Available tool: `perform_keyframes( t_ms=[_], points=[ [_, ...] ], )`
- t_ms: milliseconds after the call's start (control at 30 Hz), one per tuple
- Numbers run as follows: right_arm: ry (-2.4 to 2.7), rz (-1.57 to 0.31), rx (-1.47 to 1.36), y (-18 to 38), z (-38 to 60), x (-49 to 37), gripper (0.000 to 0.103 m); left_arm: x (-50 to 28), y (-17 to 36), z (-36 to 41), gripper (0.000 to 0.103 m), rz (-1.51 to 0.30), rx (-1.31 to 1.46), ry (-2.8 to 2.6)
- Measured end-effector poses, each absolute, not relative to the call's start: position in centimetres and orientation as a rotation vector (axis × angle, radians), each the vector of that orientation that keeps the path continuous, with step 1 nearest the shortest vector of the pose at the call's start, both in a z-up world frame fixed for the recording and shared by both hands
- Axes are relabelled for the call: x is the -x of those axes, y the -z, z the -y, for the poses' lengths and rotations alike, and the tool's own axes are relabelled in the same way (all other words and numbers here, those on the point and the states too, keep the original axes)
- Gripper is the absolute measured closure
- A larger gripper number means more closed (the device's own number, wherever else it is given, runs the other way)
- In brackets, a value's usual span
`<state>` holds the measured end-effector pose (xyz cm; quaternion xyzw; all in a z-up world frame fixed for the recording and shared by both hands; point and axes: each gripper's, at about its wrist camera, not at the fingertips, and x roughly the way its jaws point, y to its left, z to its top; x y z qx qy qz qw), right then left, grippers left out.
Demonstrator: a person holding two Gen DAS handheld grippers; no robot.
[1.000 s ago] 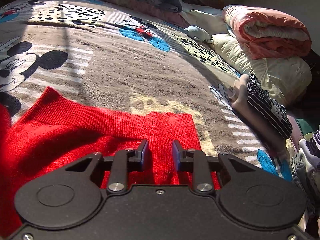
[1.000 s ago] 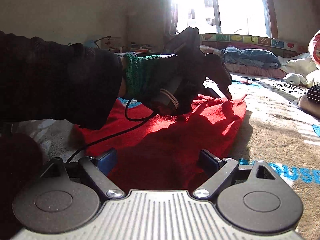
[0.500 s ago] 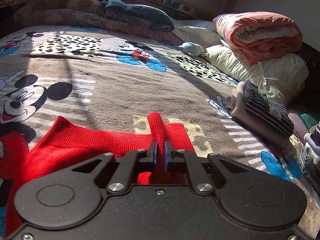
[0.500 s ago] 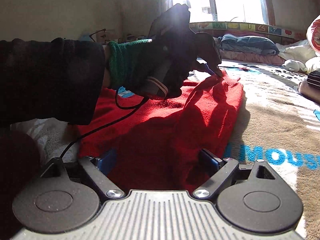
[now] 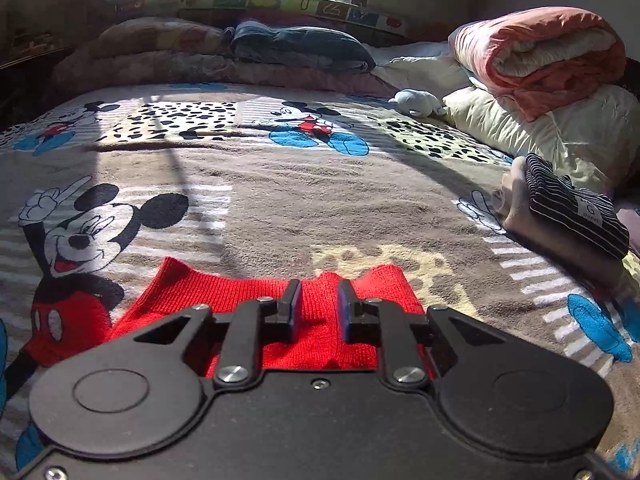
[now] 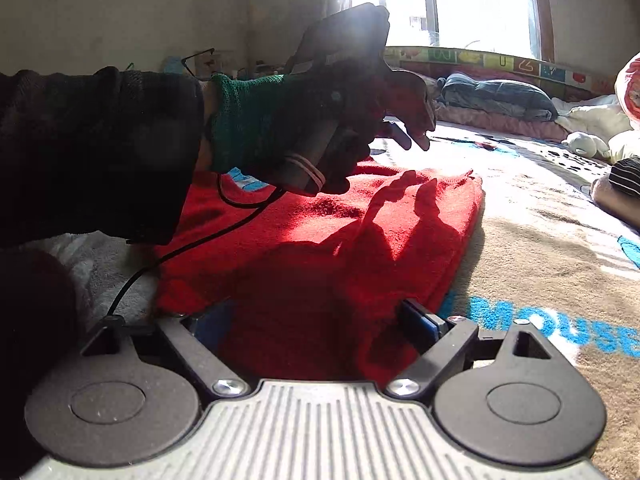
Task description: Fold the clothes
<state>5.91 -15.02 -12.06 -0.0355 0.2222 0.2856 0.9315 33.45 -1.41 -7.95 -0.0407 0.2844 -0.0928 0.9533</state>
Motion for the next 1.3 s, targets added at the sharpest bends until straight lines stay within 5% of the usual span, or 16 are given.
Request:
perform_keyframes(
  t_ms=[233,600,1100,1300],
  points=[
    [-0.597,-0.319,0.178,11.7,13.4,-4.2,0.014,-31.5,8.4,5.3,0.087,-0.607,-0.046,0.378],
    [-0.64,-0.511,0.125,13.9,13.6,-6.1,0.009,-32.7,11.2,5.5,0.084,-0.718,0.004,0.299],
    [-0.614,-0.461,0.145,13.8,13.2,-3.8,0.008,-17.9,9.5,-3.2,0.048,-0.604,0.309,0.156],
    [-0.65,-0.463,0.167,12.9,12.7,-1.0,0.009,-11.8,8.4,-9.1,0.046,-0.521,0.442,0.06]
  ],
)
